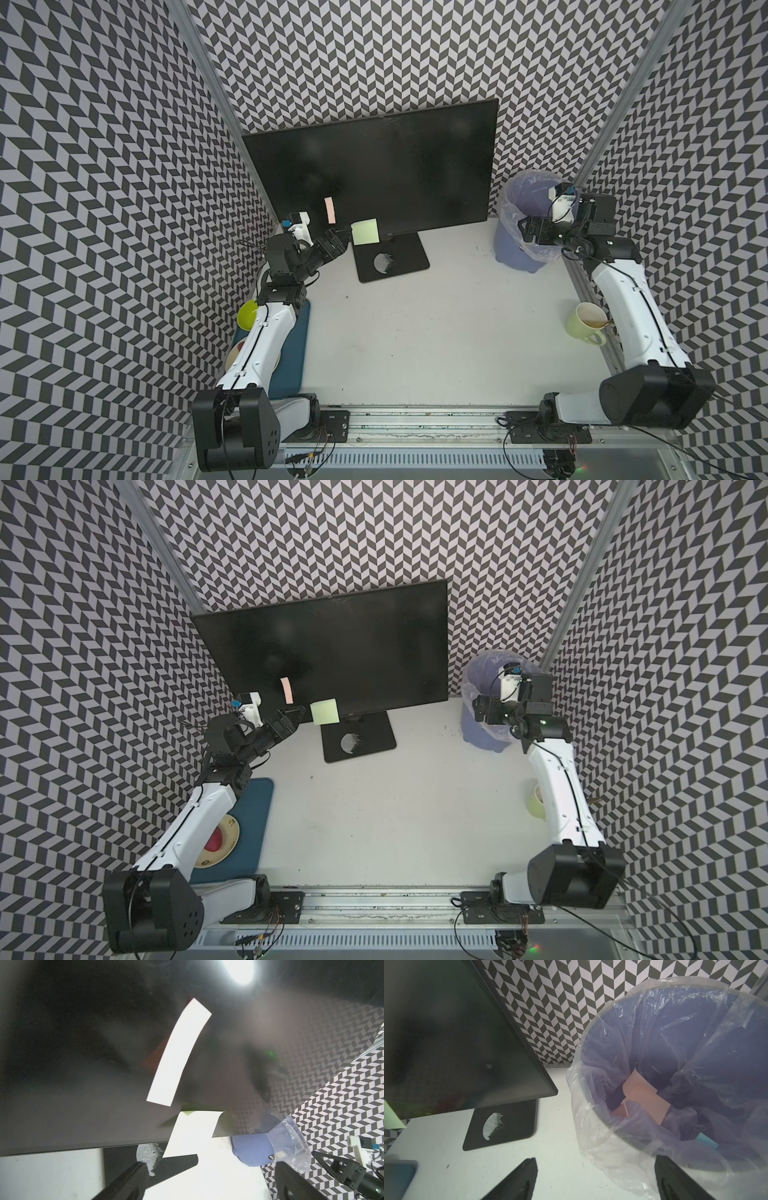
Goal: Remove the sticky note from the monitor
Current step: Place the sticky note in the trash bin, then tear off the sticky note from the monitor.
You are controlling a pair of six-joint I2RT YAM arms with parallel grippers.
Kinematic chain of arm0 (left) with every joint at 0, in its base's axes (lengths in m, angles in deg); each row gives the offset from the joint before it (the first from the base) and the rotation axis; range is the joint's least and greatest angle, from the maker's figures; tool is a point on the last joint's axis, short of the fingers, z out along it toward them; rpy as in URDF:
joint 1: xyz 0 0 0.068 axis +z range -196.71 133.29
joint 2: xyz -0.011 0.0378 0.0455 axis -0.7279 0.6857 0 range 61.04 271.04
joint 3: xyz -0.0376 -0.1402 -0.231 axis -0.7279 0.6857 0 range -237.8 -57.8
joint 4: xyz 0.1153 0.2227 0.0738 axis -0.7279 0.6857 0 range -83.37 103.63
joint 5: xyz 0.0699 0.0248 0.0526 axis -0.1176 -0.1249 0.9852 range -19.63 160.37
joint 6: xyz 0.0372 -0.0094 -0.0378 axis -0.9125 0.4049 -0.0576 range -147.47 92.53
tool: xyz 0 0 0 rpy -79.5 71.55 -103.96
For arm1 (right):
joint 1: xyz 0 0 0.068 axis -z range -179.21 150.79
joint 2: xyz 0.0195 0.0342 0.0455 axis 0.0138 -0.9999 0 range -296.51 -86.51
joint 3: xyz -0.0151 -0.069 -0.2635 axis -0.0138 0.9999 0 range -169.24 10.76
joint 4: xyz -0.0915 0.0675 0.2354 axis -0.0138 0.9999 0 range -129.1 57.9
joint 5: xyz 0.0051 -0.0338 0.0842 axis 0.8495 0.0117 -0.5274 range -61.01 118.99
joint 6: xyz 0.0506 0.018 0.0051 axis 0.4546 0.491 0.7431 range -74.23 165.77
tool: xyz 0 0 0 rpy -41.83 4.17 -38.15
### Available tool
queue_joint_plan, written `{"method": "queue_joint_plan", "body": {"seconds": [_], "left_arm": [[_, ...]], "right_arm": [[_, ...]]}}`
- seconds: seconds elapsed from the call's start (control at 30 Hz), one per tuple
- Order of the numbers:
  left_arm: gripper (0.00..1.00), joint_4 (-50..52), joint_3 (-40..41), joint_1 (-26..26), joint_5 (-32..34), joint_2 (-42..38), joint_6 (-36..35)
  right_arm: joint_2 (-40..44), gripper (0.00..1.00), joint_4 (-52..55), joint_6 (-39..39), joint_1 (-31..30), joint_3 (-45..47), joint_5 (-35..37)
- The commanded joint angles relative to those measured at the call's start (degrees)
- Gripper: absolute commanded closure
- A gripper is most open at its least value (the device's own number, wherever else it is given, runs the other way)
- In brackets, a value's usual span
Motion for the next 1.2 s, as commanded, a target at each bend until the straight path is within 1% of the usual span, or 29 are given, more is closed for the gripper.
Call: {"method": "queue_joint_plan", "body": {"seconds": [0.0, 0.13, 0.23, 0.3, 0.4, 0.57, 0.63, 0.73, 0.9, 1.03, 1.1, 1.17], "left_arm": [[0.0, -2.96, -0.33, 1.18, 1.98, 0.26, 0.89], [0.02, -12.71, 2.57, 3.03, 2.05, 0.7, 7.56], [0.03, -19.07, 3.98, 3.87, 2.3, 2.38, 12.08], [0.05, -21.5, 4.73, 4.11, 3.02, 3.42, 14.2], [0.06, -23.49, 4.01, 4.13, 2.21, 5.41, 15.84], [0.1, -24.26, 1.58, 4.07, 0.13, 8.68, 17.16], [0.13, -25.27, 1.35, 4.02, -0.11, 9.51, 17.69], [0.17, -25.95, 0.4, 4.04, -0.61, 11.04, 17.96], [0.26, -29.25, -0.67, 3.96, -1.67, 13.64, 20.64], [0.33, -29.35, -2.3, 3.62, -2.67, 15.03, 20.96], [0.37, -29.0, -2.64, 3.44, -2.91, 15.49, 21.05], [0.44, -29.18, -2.74, 3.43, -3.12, 15.72, 21.42]], "right_arm": [[4.69, 0.08, -4.88, 4.66, -0.27, 1.67, -6.11], [7.09, 0.06, -13.21, 12.71, -1.6, 6.33, -16.99], [7.06, 0.04, -17.83, 16.8, -5.02, 8.39, -19.75], [6.24, 0.04, -18.75, 17.79, -7.64, 8.1, -19.69], [5.37, 0.03, -19.96, 18.94, -11.05, 7.46, -19.12], [4.27, 0.02, -21.44, 20.11, -14.7, 6.81, -18.75], [4.11, 0.02, -22.0, 20.48, -15.72, 6.79, -18.52], [3.84, 0.02, -22.45, 20.79, -16.73, 6.75, -18.46], [3.38, 0.02, -22.74, 20.93, -17.42, 6.19, -18.46], [2.96, 0.02, -22.89, 20.9, -17.57, 5.75, -18.62], [2.8, 0.02, -23.04, 21.0, -17.61, 5.68, -18.63], [2.73, 0.02, -23.15, 21.02, -17.69, 5.56, -18.61]]}}
